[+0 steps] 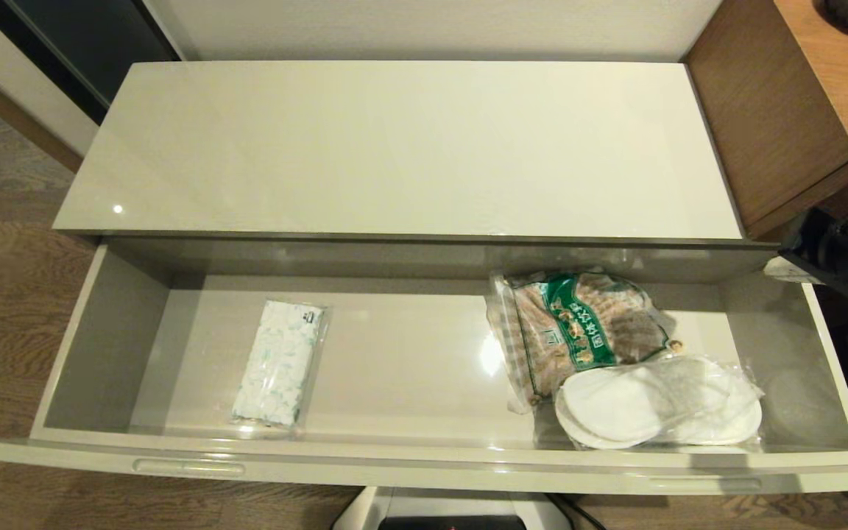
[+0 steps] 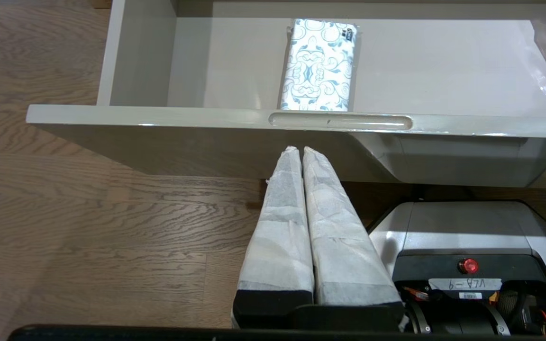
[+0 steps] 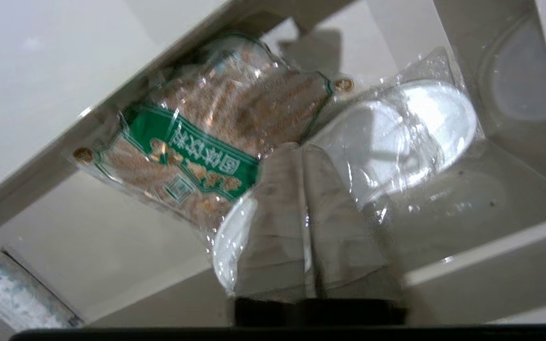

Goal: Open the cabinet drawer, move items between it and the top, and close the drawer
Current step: Take out the disposable slippers from the drawer

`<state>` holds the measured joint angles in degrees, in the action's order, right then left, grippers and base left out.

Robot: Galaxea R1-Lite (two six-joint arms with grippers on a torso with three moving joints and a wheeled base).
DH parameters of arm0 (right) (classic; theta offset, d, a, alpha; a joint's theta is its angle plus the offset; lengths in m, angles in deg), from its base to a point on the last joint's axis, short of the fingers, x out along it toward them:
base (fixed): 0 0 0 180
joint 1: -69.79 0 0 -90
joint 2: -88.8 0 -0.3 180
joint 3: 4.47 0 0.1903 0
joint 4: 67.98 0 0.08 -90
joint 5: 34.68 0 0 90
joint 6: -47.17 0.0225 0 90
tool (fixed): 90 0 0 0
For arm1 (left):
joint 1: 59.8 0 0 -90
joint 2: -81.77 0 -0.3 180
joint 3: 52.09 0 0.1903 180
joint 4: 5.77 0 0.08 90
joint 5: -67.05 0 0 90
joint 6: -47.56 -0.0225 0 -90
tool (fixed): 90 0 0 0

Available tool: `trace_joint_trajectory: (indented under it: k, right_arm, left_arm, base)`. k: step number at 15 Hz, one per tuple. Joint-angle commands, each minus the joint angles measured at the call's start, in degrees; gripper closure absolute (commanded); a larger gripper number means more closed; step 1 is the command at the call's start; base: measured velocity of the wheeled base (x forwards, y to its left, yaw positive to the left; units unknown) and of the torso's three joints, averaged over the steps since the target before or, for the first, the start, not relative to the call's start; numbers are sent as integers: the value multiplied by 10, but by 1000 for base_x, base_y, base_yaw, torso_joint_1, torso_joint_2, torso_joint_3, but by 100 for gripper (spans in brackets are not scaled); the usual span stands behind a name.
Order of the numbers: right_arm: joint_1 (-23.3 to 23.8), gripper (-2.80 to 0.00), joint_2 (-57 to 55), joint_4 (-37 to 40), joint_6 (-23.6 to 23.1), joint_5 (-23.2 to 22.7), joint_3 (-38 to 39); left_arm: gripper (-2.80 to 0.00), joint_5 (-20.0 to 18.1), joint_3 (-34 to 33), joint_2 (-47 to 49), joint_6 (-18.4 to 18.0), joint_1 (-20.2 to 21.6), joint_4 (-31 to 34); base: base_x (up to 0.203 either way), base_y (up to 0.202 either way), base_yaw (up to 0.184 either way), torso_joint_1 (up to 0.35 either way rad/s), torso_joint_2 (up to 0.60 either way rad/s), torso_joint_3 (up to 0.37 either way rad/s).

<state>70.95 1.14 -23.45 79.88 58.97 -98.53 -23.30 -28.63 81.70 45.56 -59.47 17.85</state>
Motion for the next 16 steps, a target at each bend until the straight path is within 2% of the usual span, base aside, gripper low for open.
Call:
trace_joint_trajectory:
  k: [1, 6, 10, 13, 16]
  right_arm:
    - [5, -280, -49, -3, 5, 0, -23]
    - [9, -280, -157, -41, 71, -3, -49]
    - [22, -280, -193, -67, 75, -8, -62]
    - [53, -280, -201, -66, 75, -13, -79]
    - [58, -280, -200, -63, 75, -21, -82]
  left_arm:
    - [0, 0, 0, 1, 0, 0, 0]
    - [0, 0, 0, 1, 0, 0, 0]
    - [0, 0, 0, 1, 0, 0, 0]
    - [0, 0, 0, 1, 0, 0, 0]
    - [0, 0, 0, 1, 0, 0, 0]
  base:
    - [0, 0, 0, 0, 0, 0]
    - [0, 0, 0, 0, 0, 0]
    - [0, 0, 0, 1, 7, -4]
    - [0, 0, 0, -1, 9, -4]
    - [0, 0, 0, 0, 0, 0]
